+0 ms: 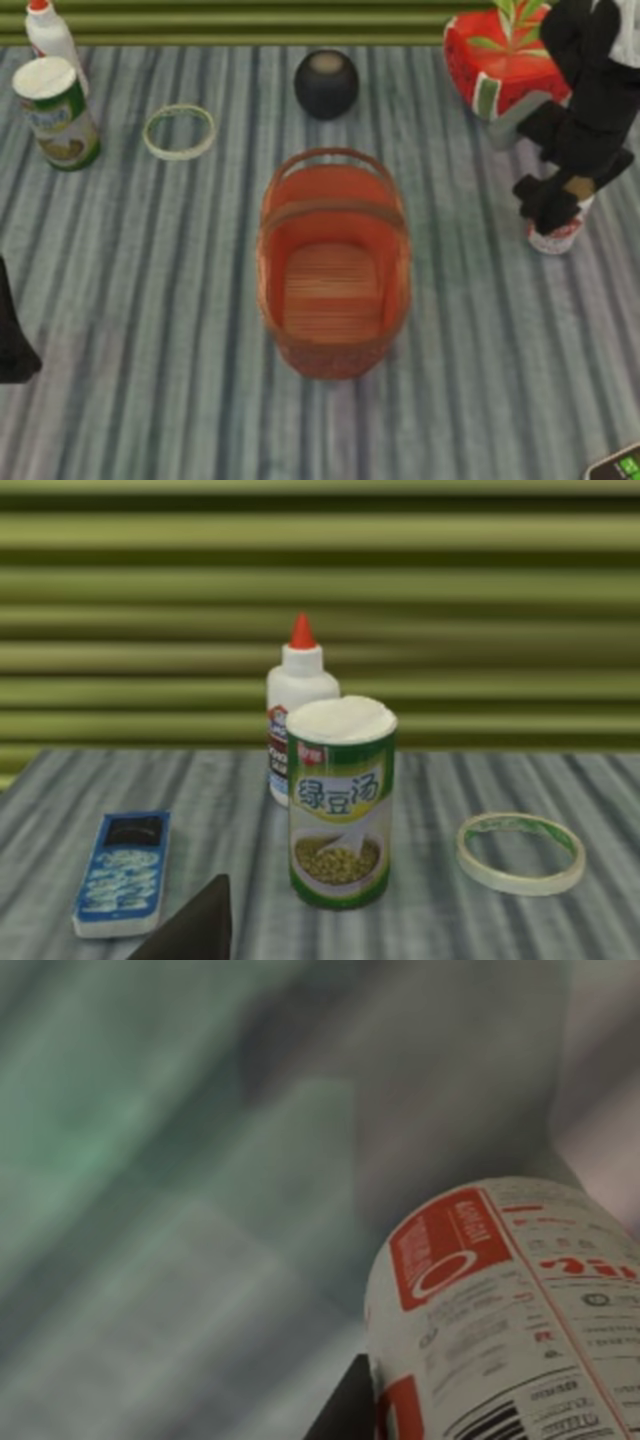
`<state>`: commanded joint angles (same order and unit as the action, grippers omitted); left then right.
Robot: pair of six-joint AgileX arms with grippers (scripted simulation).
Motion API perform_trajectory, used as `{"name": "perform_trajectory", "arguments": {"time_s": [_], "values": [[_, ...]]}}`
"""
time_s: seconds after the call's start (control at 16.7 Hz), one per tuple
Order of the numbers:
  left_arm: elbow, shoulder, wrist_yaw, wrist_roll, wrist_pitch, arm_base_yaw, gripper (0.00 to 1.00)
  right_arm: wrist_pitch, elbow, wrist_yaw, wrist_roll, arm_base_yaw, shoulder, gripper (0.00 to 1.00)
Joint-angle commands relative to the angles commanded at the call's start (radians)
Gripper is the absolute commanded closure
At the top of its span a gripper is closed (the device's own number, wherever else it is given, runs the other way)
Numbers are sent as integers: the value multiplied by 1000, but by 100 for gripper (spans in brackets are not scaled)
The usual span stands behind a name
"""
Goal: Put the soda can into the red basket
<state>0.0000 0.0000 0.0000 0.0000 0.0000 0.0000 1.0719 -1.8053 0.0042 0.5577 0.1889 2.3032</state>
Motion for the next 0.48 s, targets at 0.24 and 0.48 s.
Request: {"name": "perform_trajectory", "arguments": {"time_s": [0.24, 0.48], "values": [[0, 0, 0, 0, 0, 0, 0, 0, 0, 0, 0, 0, 0, 98], [0, 0, 0, 0, 0, 0, 0, 0, 0, 0, 0, 0, 0, 100]]}}
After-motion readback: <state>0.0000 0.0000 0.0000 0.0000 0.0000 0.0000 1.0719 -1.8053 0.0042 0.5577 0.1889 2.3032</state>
